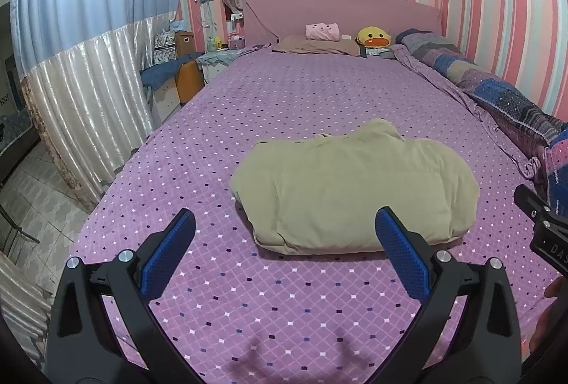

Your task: Fold large clothes

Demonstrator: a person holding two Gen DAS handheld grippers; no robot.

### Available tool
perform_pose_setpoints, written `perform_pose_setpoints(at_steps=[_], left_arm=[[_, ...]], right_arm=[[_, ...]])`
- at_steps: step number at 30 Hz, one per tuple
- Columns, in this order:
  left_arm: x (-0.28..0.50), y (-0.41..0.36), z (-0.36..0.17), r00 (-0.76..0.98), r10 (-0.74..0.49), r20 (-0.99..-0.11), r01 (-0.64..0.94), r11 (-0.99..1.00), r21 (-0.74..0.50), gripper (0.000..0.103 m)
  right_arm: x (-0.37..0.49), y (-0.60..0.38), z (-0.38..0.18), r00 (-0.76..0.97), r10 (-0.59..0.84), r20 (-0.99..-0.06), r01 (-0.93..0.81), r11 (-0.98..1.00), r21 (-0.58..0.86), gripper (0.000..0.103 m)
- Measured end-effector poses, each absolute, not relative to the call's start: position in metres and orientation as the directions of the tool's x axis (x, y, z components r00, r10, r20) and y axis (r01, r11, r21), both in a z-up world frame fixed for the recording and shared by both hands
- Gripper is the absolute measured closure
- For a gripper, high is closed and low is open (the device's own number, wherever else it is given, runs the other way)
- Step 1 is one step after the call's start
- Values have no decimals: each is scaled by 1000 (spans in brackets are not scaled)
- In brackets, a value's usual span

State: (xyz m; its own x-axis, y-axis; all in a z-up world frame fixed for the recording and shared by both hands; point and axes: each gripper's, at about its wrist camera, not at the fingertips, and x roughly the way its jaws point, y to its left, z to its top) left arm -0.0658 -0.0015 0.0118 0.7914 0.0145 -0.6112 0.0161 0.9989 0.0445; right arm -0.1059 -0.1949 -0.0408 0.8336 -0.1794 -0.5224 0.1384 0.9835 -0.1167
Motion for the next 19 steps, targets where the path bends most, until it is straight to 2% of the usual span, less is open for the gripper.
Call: perform_pose_setpoints(at_steps=[19], left_arm=[[-68,-11,10,794,4,-608,47,997,68,3]], right_arm=[[-107,-194,-48,830,-186,-526,146,982,-118,2]])
